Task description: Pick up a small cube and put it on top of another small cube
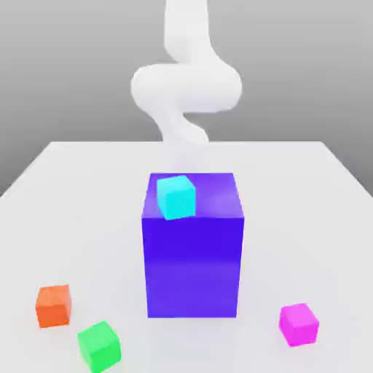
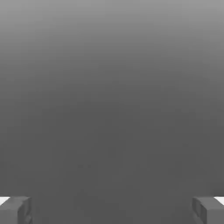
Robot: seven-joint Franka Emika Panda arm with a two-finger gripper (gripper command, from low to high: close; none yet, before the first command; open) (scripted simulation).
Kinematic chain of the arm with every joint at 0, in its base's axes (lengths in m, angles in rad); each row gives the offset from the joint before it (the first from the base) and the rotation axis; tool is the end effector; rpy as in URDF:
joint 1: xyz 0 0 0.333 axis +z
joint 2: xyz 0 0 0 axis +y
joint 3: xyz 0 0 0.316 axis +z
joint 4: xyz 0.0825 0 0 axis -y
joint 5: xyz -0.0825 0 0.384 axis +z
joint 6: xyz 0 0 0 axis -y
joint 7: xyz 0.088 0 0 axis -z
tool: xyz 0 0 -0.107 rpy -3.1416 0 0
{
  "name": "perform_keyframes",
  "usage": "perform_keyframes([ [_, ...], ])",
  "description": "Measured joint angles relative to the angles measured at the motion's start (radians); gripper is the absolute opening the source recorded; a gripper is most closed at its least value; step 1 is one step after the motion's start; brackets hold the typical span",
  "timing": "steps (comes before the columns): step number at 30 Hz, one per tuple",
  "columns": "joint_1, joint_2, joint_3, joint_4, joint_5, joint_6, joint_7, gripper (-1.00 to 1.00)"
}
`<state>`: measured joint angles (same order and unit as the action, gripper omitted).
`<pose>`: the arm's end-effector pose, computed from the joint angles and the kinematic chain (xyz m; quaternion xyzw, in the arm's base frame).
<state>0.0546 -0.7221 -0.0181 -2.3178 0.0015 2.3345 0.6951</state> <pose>0.3760 0.0113 0.6777 -0.8823 0.3019 -0.3346 0.1357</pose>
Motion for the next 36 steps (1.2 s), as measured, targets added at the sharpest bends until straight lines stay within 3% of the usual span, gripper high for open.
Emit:
perform_keyframes([
  [12,0.241,0.376,-0.075,-0.086,0.034,0.166,-0.528,0.0],
  [21,0.36,0.655,-0.062,-0.149,0.075,0.288,-0.929,0.0],
  [29,0.406,0.9,-0.016,-0.206,0.033,0.399,-1.23,0.0],
  [35,0.403,1.109,0.002,-0.182,0.019,0.552,-1.277,0.0],
  [36,0.401,1.13,0.004,-0.178,0.02,0.569,-1.278,-1.0],
])
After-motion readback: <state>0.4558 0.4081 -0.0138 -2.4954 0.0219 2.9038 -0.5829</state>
